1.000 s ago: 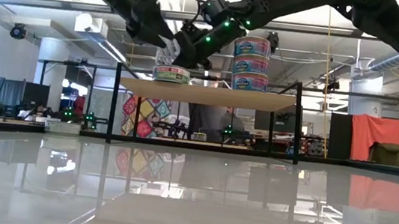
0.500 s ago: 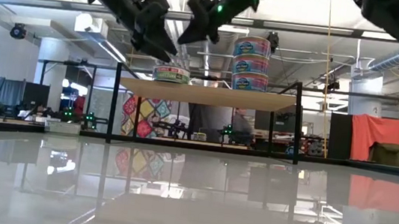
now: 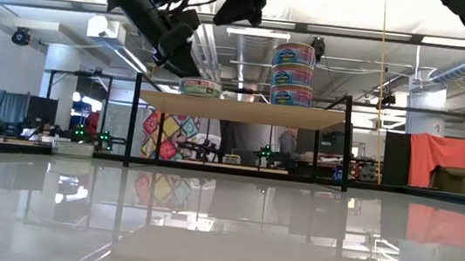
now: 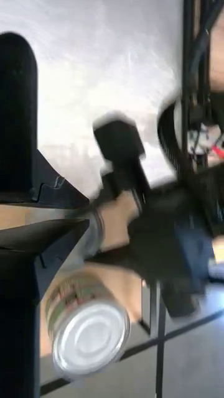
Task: Stack canned seafood by type on shelf
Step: Adjust the green tuna can on the shelf
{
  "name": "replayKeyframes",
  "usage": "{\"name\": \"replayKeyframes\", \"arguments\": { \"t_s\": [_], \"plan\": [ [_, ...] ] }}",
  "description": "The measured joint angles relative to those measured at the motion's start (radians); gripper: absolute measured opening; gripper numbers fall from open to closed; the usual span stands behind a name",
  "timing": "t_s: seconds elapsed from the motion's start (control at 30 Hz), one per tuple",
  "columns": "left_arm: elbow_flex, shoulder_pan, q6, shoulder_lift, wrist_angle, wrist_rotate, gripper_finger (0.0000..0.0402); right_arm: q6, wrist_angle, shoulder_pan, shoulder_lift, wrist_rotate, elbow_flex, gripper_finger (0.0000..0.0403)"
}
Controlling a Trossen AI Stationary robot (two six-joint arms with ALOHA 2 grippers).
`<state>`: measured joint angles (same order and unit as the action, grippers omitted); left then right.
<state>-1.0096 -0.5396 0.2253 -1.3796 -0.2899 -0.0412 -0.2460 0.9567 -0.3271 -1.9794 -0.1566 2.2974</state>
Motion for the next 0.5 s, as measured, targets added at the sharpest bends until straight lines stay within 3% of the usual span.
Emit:
{"name": "replayKeyframes", "arguments": {
  "t_s": [0.17,0.5],
  "plan": [
    [-0.004,-0.002,0.032,0.006,-0.010,0.095,0.0176,-0.001,0.035,0.044,0.002,0.001,-0.001,0.0028],
    [-0.030,-0.002,0.056,0.010,-0.081,0.080,0.0155,-0.001,0.067,0.070,0.003,0.003,-0.001,0.0028]
  ]
}}
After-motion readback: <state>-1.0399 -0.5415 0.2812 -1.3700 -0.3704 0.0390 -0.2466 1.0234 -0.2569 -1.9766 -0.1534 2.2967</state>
